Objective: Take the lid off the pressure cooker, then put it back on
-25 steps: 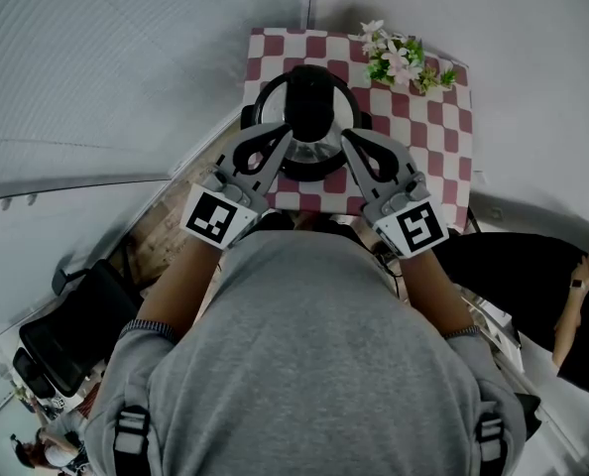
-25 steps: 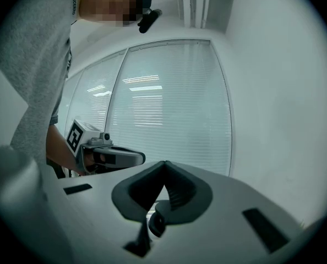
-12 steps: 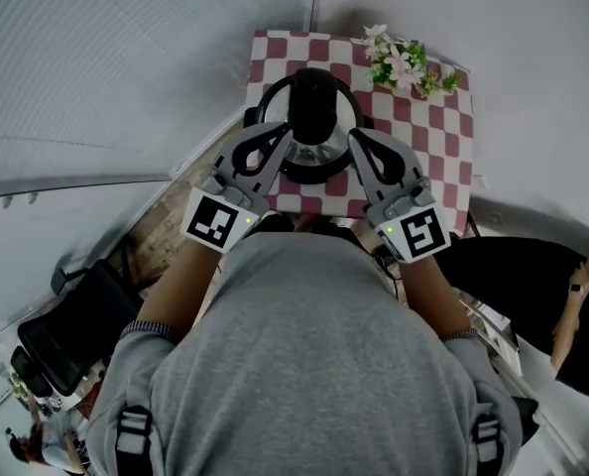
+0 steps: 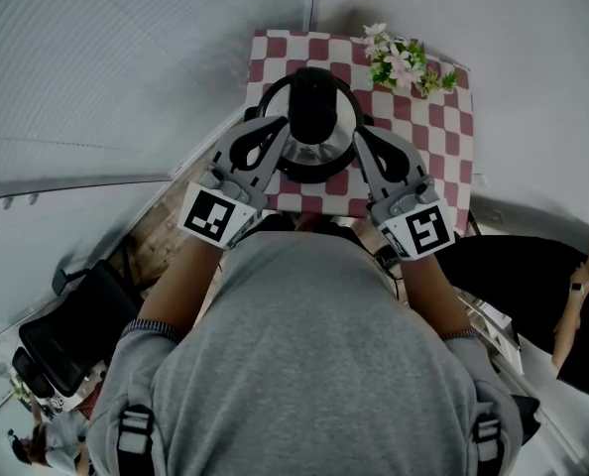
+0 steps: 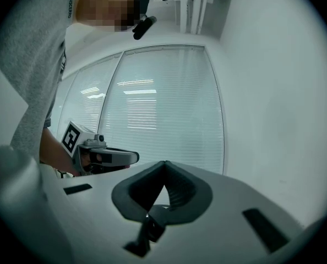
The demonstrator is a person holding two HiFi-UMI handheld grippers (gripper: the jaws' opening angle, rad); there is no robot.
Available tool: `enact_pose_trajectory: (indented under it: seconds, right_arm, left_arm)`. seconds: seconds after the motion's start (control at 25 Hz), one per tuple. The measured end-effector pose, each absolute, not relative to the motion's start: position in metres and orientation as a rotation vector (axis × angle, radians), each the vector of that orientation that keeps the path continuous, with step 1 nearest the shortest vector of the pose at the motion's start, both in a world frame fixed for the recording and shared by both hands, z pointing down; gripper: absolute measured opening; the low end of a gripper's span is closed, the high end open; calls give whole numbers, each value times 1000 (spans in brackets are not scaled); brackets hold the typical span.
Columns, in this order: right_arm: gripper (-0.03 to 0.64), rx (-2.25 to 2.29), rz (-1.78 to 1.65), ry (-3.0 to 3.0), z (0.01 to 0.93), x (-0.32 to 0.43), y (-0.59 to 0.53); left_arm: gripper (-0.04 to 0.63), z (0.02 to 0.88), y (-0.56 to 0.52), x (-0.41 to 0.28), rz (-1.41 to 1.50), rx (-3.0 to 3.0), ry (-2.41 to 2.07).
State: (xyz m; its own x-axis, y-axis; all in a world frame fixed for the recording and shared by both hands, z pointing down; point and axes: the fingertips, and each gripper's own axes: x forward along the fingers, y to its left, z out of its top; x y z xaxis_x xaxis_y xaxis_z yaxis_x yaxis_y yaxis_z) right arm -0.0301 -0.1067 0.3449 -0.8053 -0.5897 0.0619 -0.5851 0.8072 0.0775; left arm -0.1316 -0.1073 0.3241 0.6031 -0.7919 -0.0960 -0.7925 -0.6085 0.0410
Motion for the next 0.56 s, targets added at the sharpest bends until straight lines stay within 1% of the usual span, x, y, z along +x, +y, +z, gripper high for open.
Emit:
enact_pose_trajectory:
  seconds: [0.56]
  right_arm:
    - [6,958,-80,-2911,343,-25,-111]
  left_arm:
    - [18,322,-111,-134,149,-2790,1389]
